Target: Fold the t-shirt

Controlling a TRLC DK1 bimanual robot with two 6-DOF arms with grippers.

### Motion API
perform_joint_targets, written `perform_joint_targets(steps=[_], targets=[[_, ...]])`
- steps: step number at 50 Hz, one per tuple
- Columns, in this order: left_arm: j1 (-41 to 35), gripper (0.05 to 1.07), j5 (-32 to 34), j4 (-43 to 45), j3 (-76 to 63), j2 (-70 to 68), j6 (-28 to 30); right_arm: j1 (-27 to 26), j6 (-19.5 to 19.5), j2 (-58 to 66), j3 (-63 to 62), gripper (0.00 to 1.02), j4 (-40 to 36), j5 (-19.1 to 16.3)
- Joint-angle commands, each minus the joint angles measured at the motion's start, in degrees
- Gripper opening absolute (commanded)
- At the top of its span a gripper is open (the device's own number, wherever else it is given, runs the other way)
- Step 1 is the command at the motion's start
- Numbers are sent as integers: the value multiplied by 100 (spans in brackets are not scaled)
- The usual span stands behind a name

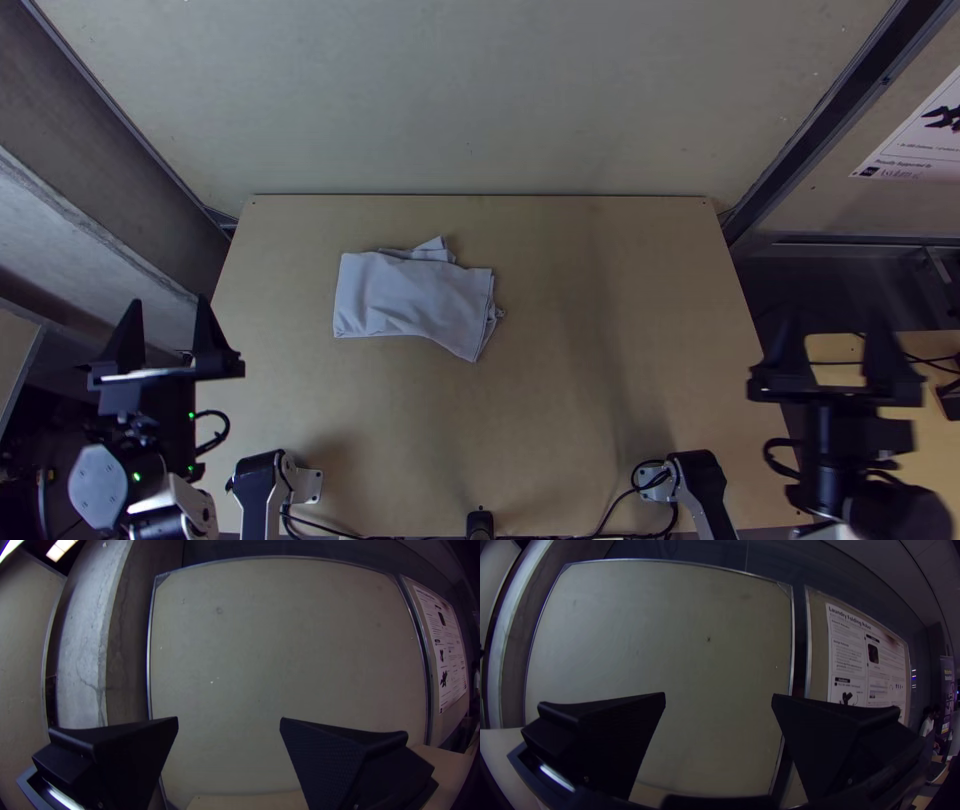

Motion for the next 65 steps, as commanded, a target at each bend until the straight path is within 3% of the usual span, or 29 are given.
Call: perform_joint_targets(steps=[1,17,28,32,40,65], targets=[[40,103,-6,210,-628,-334,117,49,-273,-551,-1100,97,298,53],[5,103,108,685,-2140,-1090,205,339,-291,-1078,-3499,97,1537,44],[-12,103,99,931,-3247,-1098,548,471,-616,-1236,-4958,97,1959,44],[-39,103,99,746,-3476,-1098,574,550,-501,-1227,-4958,98,1352,36],[-56,103,90,-326,-3634,-1054,785,620,-352,-1210,-4958,98,1326,36],[49,103,64,-335,-3634,-1081,732,620,-352,-1210,-4949,98,1326,36]])
